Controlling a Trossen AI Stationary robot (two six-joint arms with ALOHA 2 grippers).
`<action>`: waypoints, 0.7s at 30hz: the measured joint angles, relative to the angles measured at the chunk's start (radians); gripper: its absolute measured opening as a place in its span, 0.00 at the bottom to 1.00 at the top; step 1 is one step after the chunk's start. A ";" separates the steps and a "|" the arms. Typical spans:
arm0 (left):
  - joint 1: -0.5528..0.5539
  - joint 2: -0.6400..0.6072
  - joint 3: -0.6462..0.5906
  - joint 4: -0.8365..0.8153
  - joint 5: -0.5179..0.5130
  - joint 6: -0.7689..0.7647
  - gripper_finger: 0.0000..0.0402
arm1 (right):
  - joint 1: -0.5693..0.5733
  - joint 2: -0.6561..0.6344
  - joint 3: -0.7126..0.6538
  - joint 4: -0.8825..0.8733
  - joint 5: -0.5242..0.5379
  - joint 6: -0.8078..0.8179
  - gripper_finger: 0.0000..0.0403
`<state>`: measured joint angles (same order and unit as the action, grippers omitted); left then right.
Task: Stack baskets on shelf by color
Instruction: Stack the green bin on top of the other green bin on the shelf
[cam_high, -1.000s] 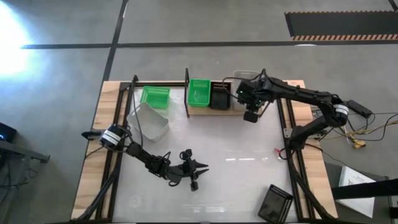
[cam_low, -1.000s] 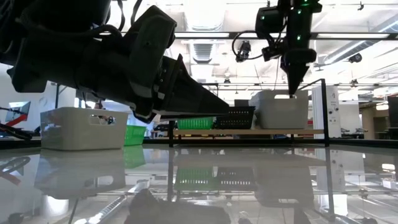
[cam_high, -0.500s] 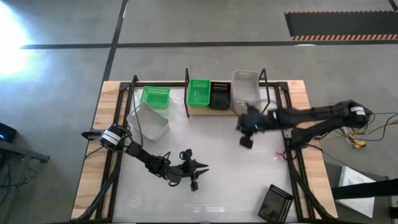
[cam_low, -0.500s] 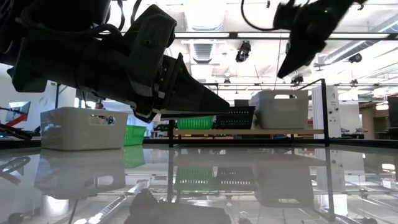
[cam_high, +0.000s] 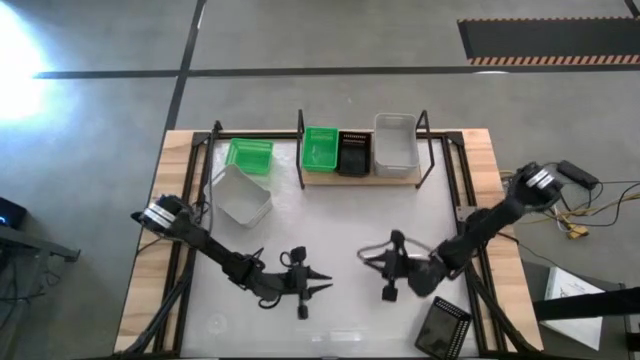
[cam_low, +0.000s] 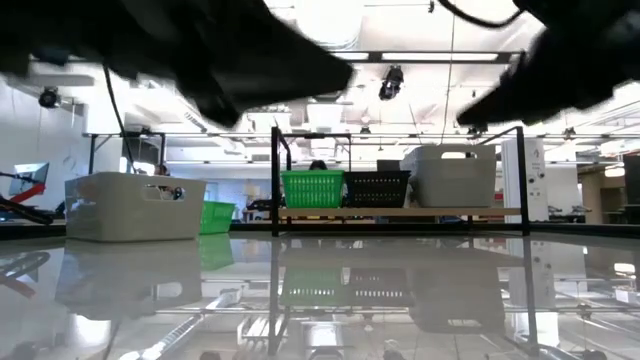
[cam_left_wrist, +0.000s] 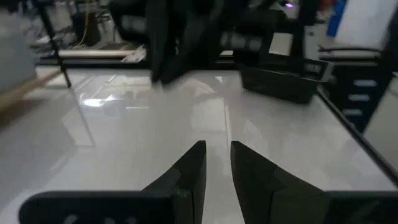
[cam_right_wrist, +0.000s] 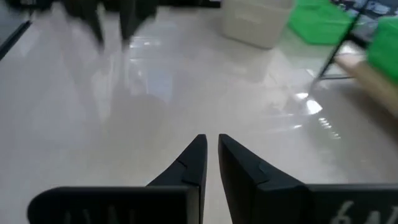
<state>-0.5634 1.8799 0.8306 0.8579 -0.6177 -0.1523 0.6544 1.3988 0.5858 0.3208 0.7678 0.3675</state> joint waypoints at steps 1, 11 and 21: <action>-0.014 -0.028 0.005 -0.045 -0.005 0.008 0.14 | 0.013 0.044 0.001 0.041 0.002 0.000 0.08; -0.152 -0.283 0.202 -0.742 -0.096 -0.019 0.14 | 0.087 0.378 0.193 0.126 0.020 -0.002 0.08; -0.235 -0.404 0.360 -1.425 -0.150 -0.575 0.14 | 0.238 0.404 0.429 -0.185 0.108 0.000 0.08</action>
<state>-0.7980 1.4763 1.1909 -0.5667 -0.7678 -0.7275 0.8928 1.8030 1.0152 0.1358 0.8758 0.3673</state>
